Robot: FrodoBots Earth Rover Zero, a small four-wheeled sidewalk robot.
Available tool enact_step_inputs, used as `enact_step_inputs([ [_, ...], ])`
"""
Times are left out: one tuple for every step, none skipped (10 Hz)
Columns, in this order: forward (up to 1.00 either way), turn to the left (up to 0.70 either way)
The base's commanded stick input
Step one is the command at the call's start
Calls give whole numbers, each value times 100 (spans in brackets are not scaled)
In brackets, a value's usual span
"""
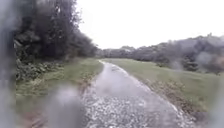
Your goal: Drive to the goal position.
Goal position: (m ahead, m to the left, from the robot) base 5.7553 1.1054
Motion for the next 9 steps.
enact_step_inputs([
  [85, 0],
  [85, 0],
  [85, 0],
  [85, 0],
  [85, 0],
  [85, 0],
  [85, 0],
  [85, 0],
  [85, 0],
])
